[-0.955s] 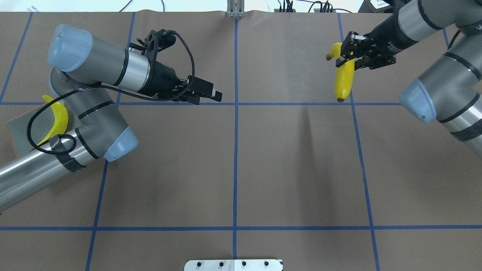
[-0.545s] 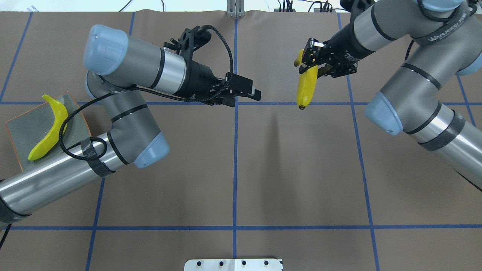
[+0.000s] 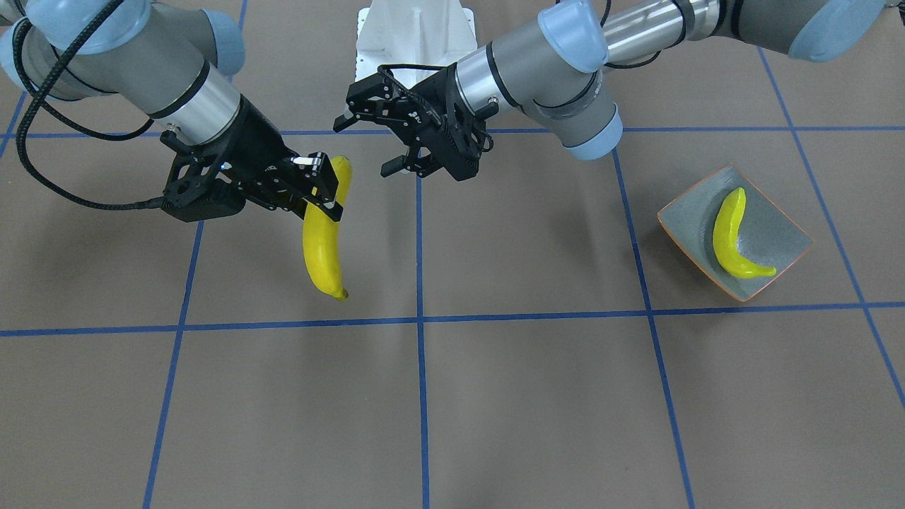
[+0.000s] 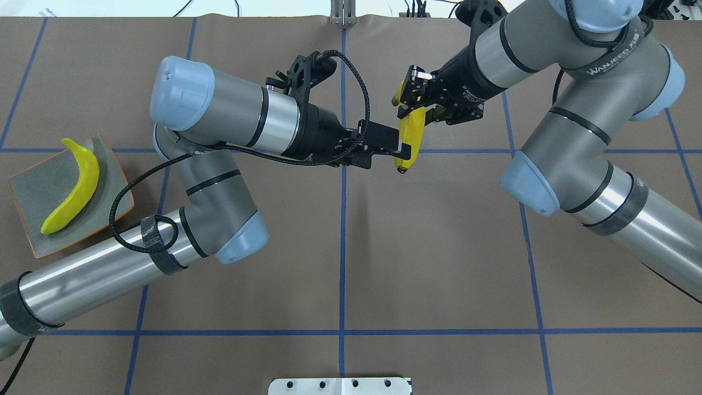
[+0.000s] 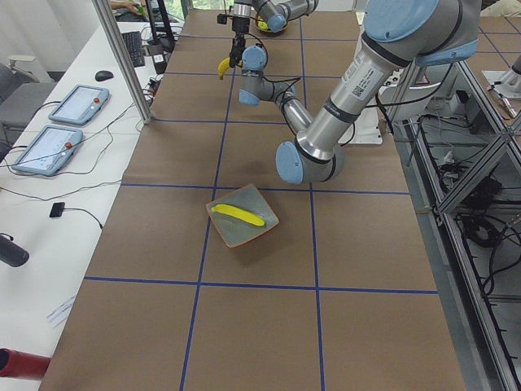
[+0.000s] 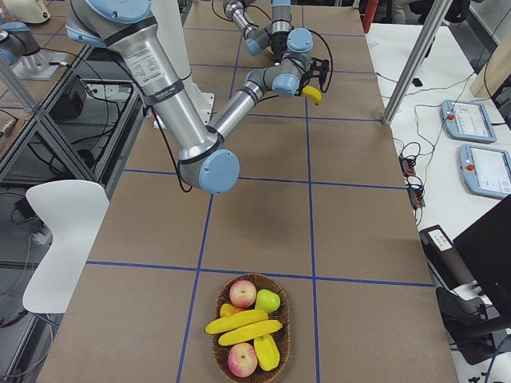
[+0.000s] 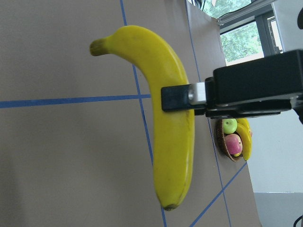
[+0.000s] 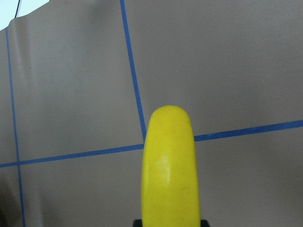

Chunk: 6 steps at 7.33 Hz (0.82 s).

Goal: Transfer all bananas from basket to plate

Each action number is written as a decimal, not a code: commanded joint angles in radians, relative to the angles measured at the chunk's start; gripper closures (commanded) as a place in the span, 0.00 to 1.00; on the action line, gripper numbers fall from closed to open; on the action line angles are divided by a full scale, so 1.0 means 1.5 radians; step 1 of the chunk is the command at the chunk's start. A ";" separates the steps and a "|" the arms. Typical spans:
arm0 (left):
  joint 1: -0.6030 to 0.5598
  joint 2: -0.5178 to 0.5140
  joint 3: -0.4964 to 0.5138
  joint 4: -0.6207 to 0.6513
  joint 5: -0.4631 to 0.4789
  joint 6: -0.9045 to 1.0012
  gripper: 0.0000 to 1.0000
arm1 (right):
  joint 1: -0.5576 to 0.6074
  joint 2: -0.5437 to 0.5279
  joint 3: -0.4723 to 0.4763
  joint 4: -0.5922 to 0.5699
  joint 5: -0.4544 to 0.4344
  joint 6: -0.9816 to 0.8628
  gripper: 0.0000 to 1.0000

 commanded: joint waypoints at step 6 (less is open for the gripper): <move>0.000 -0.006 0.000 -0.016 0.002 -0.015 0.10 | -0.020 -0.004 0.031 0.074 0.005 0.023 1.00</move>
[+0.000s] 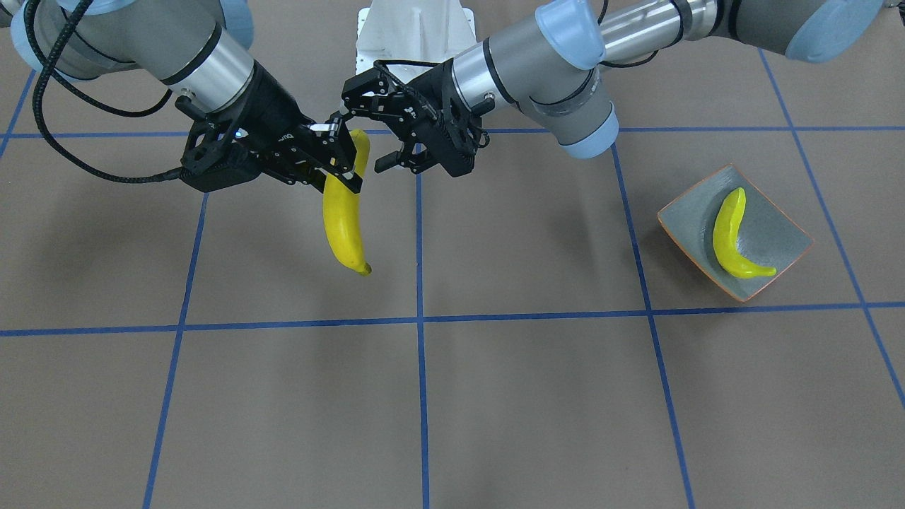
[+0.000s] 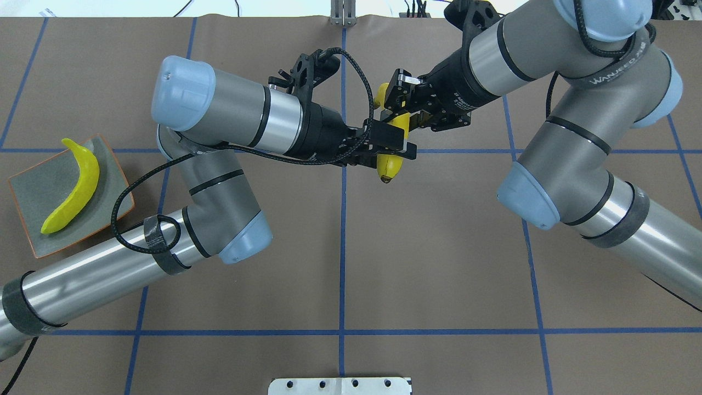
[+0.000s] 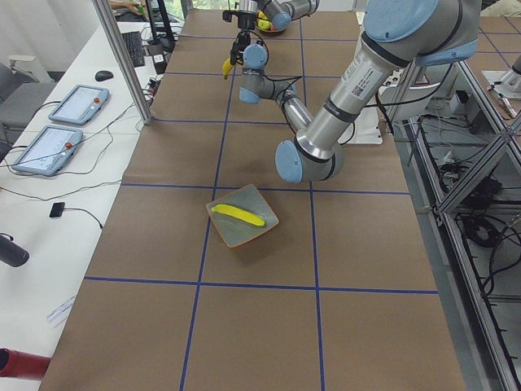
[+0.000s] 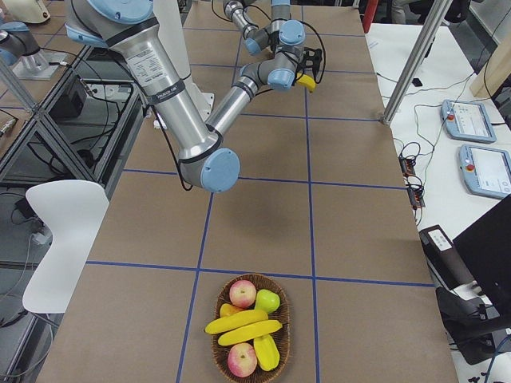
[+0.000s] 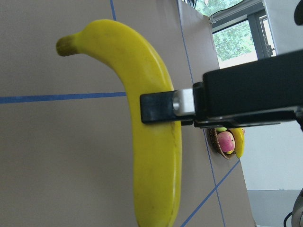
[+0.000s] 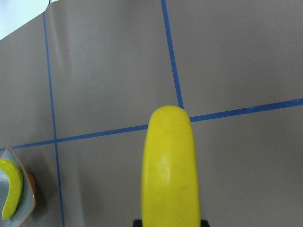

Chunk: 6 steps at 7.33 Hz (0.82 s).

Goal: Transfer all bananas from basket to plate

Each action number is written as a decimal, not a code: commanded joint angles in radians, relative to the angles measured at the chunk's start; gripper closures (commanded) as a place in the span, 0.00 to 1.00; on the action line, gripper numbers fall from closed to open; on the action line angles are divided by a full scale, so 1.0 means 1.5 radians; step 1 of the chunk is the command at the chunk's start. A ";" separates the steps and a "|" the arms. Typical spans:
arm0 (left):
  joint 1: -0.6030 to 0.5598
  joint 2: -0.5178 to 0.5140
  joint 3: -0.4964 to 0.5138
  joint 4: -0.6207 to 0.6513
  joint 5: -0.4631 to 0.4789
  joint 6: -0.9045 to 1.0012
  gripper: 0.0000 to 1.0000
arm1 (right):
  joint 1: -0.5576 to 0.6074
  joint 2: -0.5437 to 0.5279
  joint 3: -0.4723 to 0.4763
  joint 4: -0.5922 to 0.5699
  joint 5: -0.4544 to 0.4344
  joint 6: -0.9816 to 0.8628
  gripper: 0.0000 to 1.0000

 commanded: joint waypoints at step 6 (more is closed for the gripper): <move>-0.001 0.004 -0.009 -0.008 0.001 -0.023 1.00 | -0.005 -0.014 0.000 0.068 0.003 0.000 1.00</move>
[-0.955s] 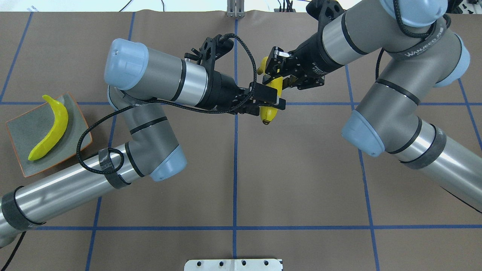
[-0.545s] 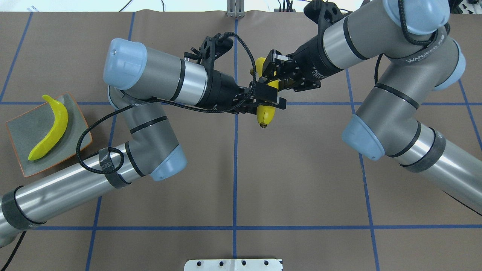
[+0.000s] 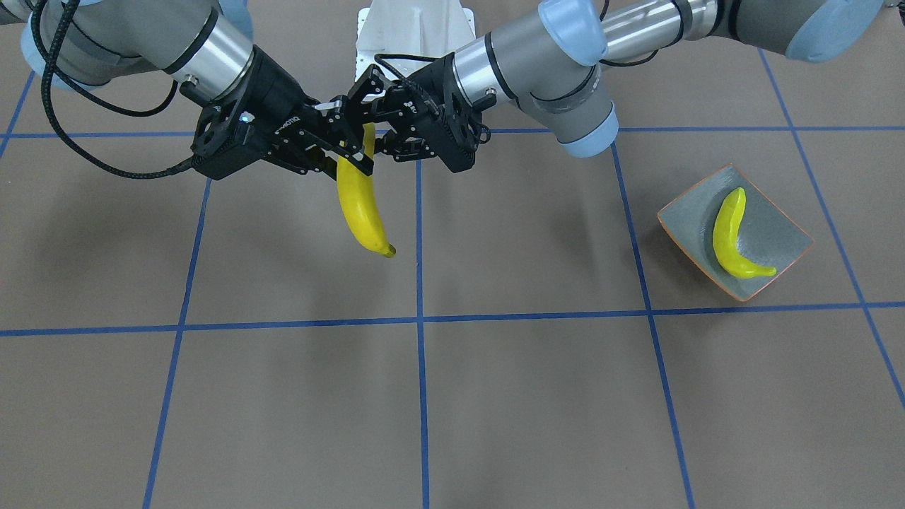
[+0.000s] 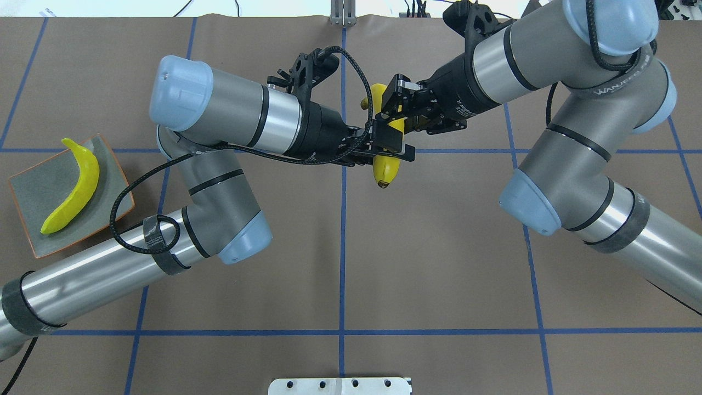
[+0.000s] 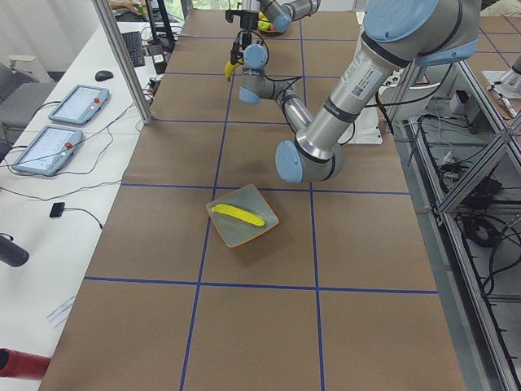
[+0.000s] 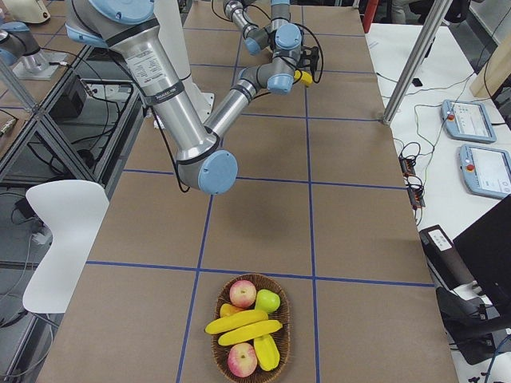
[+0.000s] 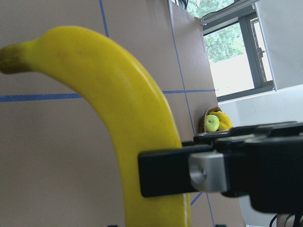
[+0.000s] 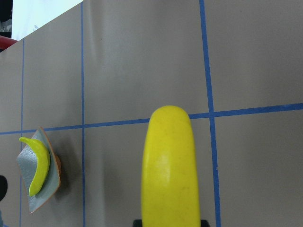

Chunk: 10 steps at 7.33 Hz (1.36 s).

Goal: Transfer all bananas from basket to plate

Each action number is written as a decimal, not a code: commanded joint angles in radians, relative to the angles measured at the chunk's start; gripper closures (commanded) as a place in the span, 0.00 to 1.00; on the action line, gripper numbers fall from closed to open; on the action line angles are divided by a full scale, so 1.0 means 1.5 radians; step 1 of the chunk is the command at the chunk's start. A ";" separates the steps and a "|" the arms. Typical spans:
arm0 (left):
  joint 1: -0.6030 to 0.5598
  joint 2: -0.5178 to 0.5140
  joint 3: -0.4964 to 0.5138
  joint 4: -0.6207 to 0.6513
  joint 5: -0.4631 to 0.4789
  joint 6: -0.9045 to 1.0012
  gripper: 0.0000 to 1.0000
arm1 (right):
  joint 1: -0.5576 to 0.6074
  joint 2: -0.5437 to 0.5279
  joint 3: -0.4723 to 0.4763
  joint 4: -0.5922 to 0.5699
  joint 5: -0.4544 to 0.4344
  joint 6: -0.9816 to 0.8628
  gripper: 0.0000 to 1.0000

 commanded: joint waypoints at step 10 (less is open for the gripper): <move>-0.246 0.361 -0.103 0.003 -0.255 0.287 1.00 | 0.104 -0.196 0.035 0.055 0.013 -0.086 0.00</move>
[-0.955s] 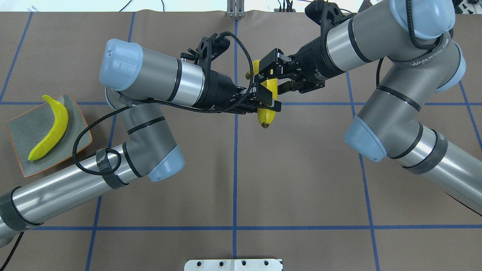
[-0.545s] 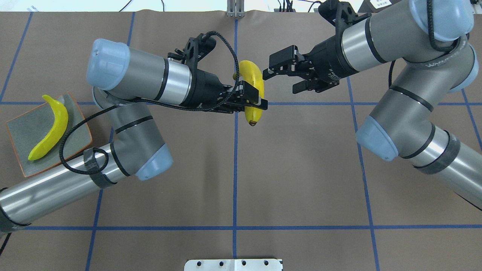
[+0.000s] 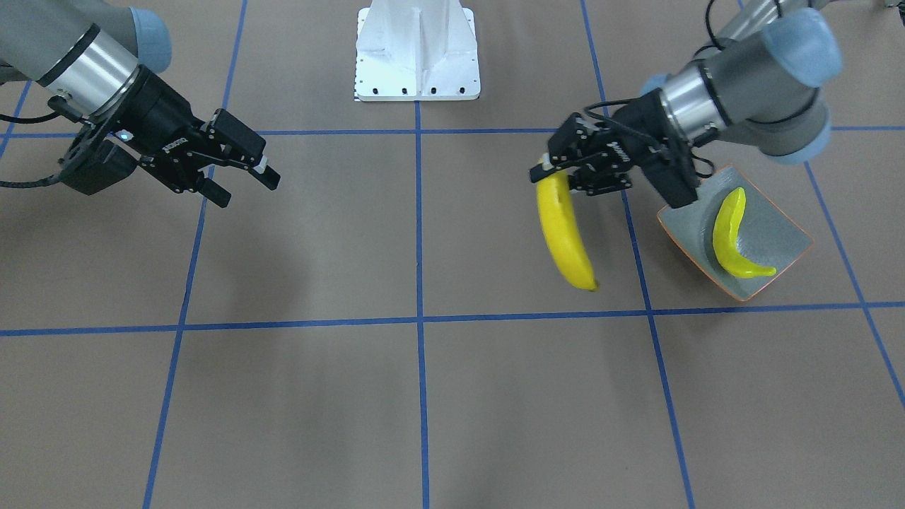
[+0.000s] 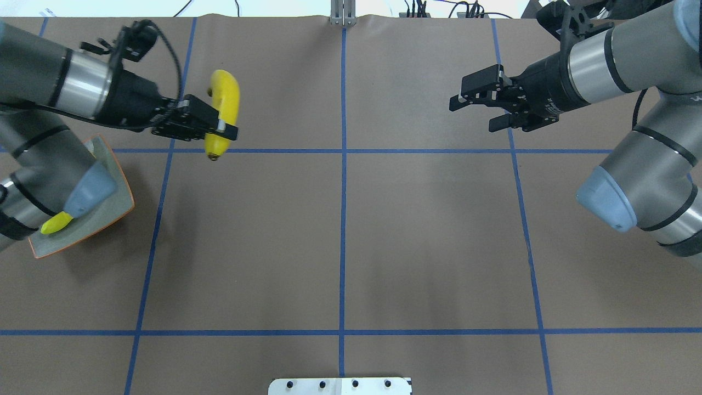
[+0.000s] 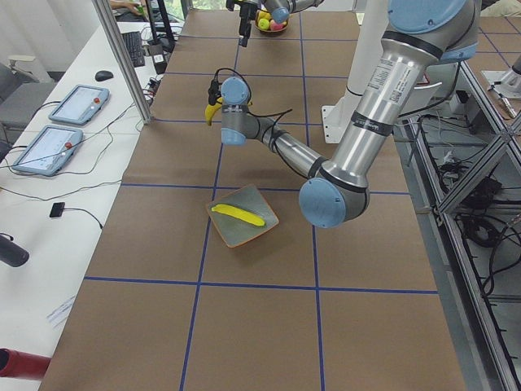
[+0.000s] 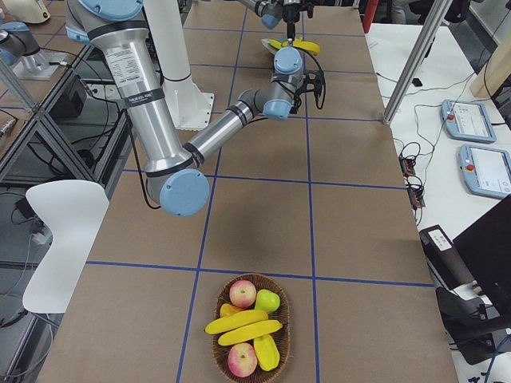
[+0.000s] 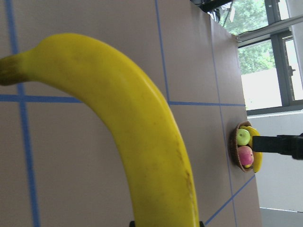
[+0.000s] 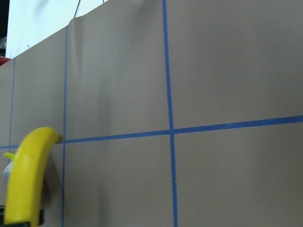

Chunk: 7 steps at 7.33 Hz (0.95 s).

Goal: Transfer all bananas from basket to plate

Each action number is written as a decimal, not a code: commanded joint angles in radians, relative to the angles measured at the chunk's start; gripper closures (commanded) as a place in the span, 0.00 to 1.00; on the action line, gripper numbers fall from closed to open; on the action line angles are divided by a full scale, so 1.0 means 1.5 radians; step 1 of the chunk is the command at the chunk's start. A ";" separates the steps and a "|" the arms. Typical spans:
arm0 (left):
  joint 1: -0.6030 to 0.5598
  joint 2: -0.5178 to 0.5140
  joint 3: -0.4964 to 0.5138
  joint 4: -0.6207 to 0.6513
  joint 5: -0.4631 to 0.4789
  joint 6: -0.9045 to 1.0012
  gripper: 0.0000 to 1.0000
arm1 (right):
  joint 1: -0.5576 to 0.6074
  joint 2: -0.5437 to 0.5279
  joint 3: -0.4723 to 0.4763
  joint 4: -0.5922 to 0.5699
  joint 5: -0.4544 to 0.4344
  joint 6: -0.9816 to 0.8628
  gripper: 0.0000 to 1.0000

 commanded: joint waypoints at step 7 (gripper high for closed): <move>-0.043 0.338 -0.029 0.002 -0.028 0.439 1.00 | 0.032 -0.076 -0.025 0.000 -0.032 -0.139 0.00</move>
